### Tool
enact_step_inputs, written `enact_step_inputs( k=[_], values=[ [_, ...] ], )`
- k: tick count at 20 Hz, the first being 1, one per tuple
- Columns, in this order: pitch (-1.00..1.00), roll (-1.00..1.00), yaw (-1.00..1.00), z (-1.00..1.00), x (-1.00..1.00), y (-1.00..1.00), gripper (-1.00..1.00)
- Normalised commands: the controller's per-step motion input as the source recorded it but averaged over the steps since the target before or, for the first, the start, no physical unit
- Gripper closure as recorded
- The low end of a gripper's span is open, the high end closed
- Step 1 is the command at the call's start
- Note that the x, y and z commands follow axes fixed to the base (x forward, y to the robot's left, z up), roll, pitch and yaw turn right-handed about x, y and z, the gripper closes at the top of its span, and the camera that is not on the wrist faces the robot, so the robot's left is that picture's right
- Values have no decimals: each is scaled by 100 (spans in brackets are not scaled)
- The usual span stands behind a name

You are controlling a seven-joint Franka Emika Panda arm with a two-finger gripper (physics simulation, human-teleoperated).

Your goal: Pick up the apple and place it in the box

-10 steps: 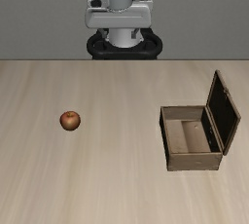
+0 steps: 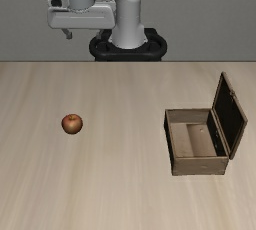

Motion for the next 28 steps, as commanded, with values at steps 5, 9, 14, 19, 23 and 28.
enact_step_inputs(
  k=[5, 9, 14, 19, 23, 28],
  values=[
    [0, 0, 0, 0, 40, -60, -100],
    [0, 0, 0, 0, 100, 0, -100],
    [0, 0, 0, 0, 100, 0, -100],
    [0, 0, 0, -100, 0, 0, -100],
    [0, 0, 0, -100, 0, 0, -100],
    [0, 0, 0, -100, 0, 0, -100]
  ],
)
